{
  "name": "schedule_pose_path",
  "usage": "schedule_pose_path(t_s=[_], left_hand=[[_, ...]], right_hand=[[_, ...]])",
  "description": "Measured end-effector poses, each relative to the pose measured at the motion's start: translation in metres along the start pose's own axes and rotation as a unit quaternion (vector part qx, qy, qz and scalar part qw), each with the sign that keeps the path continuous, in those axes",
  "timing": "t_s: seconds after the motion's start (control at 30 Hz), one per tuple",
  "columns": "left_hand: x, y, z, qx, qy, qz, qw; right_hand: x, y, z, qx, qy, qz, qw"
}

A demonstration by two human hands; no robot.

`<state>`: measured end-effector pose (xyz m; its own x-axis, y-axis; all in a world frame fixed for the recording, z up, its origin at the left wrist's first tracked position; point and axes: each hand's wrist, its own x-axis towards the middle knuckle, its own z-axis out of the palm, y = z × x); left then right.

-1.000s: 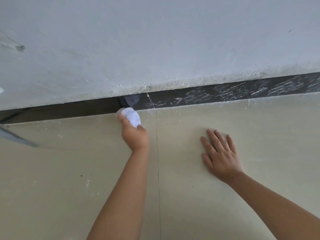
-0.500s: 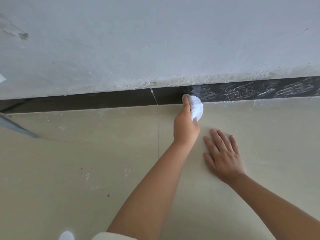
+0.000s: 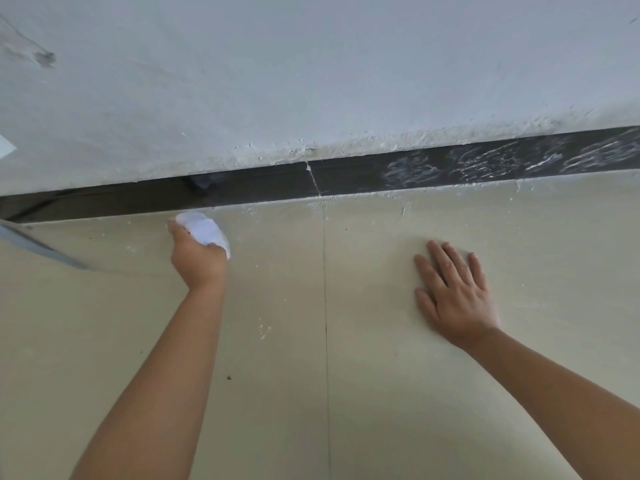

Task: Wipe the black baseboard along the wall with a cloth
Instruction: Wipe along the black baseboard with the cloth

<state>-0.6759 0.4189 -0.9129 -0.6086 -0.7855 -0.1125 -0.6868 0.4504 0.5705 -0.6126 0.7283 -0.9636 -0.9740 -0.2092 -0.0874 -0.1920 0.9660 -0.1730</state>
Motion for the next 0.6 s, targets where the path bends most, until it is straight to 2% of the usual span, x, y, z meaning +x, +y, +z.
schedule_pose_path(t_s=[0.07, 0.17, 0.27, 0.3, 0.43, 0.6], left_hand=[[0.012, 0.005, -0.003, -0.003, -0.003, -0.005, 1.000], [0.019, 0.028, 0.013, -0.004, -0.046, 0.018, 0.999], [0.006, 0.046, 0.028, 0.037, -0.037, -0.019, 0.998], [-0.001, 0.051, 0.029, 0.024, -0.041, -0.005, 0.999], [-0.039, 0.050, 0.047, -0.063, -0.136, 0.082, 0.985], [-0.098, 0.072, 0.082, -0.051, -0.245, 0.183, 0.951]], right_hand=[[0.000, 0.000, 0.001, 0.002, -0.004, 0.002, 1.000], [0.000, -0.001, 0.001, 0.005, -0.013, 0.008, 1.000], [0.001, 0.000, 0.000, 0.008, -0.016, 0.011, 1.000], [0.001, 0.000, -0.001, 0.011, -0.018, 0.013, 1.000], [0.001, -0.001, -0.004, 0.011, -0.018, 0.016, 1.000], [0.001, -0.003, -0.005, 0.004, -0.015, 0.011, 1.000]])
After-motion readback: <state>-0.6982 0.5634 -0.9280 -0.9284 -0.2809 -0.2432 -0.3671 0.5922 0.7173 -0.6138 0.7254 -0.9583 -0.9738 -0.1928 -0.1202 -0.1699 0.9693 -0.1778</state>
